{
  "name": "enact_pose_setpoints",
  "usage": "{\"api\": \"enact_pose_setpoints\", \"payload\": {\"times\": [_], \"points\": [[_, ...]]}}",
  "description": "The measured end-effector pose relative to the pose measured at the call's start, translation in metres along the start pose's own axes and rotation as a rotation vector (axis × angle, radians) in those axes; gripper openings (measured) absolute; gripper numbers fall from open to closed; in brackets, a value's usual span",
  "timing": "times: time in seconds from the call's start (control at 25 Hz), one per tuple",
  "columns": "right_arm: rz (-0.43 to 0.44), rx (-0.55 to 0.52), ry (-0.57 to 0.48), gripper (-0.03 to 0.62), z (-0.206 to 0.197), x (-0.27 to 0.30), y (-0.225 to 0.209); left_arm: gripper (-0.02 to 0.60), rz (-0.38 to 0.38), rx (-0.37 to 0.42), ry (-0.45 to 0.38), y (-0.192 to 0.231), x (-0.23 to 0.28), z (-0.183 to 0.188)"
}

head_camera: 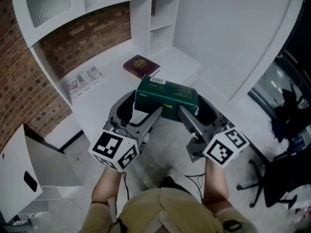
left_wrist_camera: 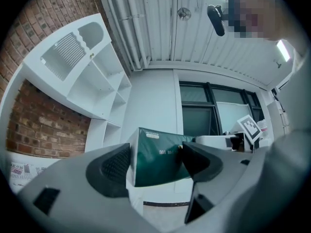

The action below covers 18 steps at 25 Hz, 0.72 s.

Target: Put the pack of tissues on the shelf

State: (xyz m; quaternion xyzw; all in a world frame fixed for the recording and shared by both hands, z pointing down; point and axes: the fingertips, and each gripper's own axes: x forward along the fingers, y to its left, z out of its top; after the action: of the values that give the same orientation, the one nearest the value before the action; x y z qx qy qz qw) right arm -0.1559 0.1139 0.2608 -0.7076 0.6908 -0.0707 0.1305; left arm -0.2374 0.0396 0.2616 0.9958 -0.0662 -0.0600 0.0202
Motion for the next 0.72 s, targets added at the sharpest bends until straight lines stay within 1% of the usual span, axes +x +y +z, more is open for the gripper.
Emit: {"api": "enact_pose_setpoints", "payload": {"times": [0.24, 0.4, 0.72], "points": [[0.019, 0.005, -0.004, 0.336, 0.026, 0.024, -0.076, 0.344, 0.04, -0.014, -0.004, 0.008, 0.082, -0.004], [0.027, 0.003, 0.006, 0.336, 0.039, 0.032, -0.121, 0.342, 0.049, -0.016, -0.011, 0.007, 0.128, -0.012], [0.035, 0.002, 0.016, 0.336, 0.046, 0.045, -0.182, 0.342, 0.074, -0.042, 0.002, 0.011, 0.187, -0.031]]}}
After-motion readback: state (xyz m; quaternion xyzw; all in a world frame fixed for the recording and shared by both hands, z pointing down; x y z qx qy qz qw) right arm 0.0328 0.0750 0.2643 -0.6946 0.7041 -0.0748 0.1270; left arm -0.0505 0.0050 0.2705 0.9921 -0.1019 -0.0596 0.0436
